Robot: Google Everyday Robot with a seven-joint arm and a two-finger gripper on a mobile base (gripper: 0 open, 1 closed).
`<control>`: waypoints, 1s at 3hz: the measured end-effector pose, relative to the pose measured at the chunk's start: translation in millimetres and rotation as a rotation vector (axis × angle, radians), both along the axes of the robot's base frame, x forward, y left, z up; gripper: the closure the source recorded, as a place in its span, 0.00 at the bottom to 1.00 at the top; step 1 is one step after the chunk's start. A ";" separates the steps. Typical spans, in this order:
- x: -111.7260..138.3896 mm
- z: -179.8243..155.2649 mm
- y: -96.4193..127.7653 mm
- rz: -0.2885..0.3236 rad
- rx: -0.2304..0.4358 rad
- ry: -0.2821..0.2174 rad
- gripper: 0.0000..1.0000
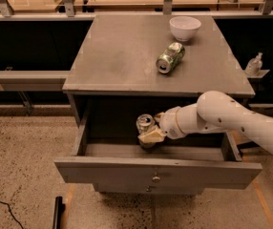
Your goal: Place 7up can into top drawer
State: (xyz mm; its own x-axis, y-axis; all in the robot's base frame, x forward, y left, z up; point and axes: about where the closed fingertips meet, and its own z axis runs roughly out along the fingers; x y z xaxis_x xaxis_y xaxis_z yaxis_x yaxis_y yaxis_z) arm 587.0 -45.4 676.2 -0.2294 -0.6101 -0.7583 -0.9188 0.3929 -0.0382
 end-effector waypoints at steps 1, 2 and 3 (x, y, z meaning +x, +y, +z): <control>1.6 13.5 -6.2 -0.016 -0.026 -0.043 0.12; -0.4 38.0 -15.4 -0.042 -0.037 -0.080 0.00; -8.9 63.8 -25.6 -0.069 -0.030 -0.098 0.00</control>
Offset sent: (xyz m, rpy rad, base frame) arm -0.0025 -0.0323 0.0720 -0.0521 -0.1322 -0.0843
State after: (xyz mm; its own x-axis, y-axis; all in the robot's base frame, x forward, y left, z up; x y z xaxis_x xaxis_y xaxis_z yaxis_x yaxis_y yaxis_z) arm 578.1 -70.9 740.0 -0.1976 -0.6179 -0.7610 -0.8809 0.4526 -0.1387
